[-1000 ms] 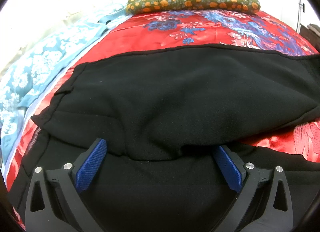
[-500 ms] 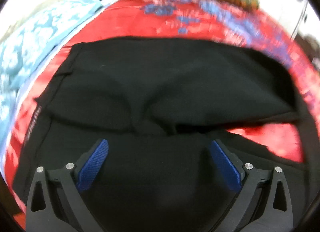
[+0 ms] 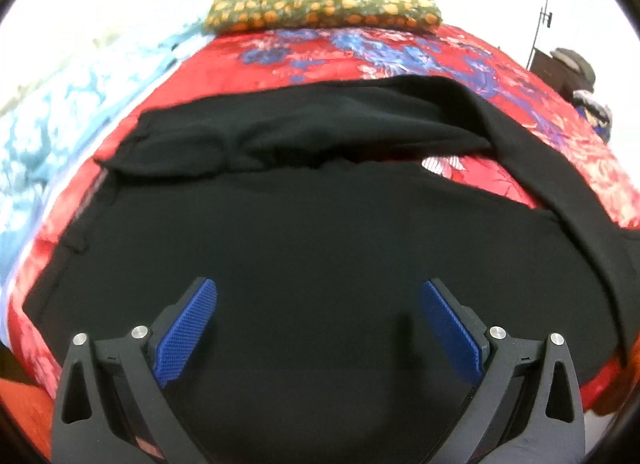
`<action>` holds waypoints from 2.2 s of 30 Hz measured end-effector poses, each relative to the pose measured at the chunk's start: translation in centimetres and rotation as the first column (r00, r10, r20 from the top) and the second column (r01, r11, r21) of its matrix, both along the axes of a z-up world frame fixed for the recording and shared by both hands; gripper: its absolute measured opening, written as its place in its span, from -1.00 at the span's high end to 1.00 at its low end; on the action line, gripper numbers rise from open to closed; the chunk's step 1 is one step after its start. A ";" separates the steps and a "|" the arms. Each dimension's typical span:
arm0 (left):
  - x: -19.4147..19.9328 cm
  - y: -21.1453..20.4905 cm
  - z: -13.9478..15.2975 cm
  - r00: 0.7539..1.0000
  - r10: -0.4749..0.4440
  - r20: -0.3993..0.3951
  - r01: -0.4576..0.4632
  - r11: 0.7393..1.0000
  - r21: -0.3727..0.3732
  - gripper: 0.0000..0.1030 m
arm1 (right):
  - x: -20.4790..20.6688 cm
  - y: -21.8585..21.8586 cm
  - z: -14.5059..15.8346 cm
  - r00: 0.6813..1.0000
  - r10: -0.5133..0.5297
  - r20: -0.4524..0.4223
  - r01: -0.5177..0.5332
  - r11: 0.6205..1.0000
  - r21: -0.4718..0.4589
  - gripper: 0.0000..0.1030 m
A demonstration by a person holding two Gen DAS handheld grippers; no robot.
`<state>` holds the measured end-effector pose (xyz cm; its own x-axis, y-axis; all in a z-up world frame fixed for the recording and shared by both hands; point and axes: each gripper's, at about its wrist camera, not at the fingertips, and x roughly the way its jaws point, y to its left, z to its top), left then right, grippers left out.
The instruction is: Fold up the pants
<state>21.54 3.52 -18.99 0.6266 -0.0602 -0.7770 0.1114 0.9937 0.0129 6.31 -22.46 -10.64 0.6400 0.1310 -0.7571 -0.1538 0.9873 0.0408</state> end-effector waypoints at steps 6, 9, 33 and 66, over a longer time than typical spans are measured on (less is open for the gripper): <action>0.6 0.2 -0.1 1.000 0.023 -0.004 -0.023 0.998 -0.050 -0.98 | -0.9 -0.4 -0.2 0.999 -0.043 0.009 0.043 0.998 -0.041 -0.99; 0.6 0.3 -0.3 1.000 0.031 -0.004 -0.031 0.999 -0.040 -0.98 | -1.2 -0.3 -0.2 0.999 -0.039 0.004 0.039 0.998 -0.057 -0.99; 1.1 1.2 -0.3 0.997 0.063 -0.035 -0.065 0.995 -0.076 -0.98 | -4.6 -11.5 -0.2 0.949 -0.311 -0.057 0.263 0.676 0.689 -0.99; 1.8 0.7 -1.3 0.996 0.050 -0.078 -0.056 0.996 -0.074 -0.99 | -4.1 -11.7 -6.6 0.856 -0.418 -0.304 0.514 0.751 0.414 -0.85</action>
<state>23.33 4.20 -20.30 0.5696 -0.0893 -0.8170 0.0560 0.9960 -0.0698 2.24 -34.11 -17.23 0.5734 0.2175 -0.7899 0.3781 0.7851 0.4906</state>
